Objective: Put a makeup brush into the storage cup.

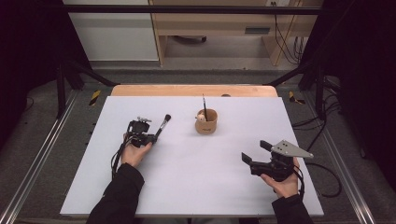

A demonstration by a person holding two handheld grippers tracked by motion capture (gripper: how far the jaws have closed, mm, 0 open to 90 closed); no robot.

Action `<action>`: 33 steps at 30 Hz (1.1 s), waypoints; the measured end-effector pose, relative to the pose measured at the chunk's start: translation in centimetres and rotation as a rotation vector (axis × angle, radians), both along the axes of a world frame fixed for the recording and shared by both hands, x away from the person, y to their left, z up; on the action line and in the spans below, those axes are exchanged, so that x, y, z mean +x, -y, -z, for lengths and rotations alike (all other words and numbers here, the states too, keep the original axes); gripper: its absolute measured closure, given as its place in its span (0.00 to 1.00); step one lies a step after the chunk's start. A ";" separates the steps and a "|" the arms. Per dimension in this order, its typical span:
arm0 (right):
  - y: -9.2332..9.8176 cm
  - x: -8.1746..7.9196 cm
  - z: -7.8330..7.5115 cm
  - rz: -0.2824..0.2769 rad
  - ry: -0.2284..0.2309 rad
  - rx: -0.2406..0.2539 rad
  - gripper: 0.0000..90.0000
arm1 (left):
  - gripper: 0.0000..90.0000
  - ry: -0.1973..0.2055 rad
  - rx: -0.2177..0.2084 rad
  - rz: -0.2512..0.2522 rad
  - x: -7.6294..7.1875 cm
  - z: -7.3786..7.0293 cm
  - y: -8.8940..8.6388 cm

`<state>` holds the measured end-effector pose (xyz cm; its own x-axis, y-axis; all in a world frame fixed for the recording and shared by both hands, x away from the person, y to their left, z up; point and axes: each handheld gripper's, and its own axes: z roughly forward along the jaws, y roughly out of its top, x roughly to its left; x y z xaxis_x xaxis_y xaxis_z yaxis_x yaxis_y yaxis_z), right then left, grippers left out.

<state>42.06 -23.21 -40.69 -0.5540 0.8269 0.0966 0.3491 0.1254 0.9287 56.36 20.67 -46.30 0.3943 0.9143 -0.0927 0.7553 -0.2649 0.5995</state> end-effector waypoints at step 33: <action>0.4 -0.1 -0.4 -0.005 0.006 0.024 0.16 | 0.67 -0.074 0.145 0.116 4.2 -1.2 2.6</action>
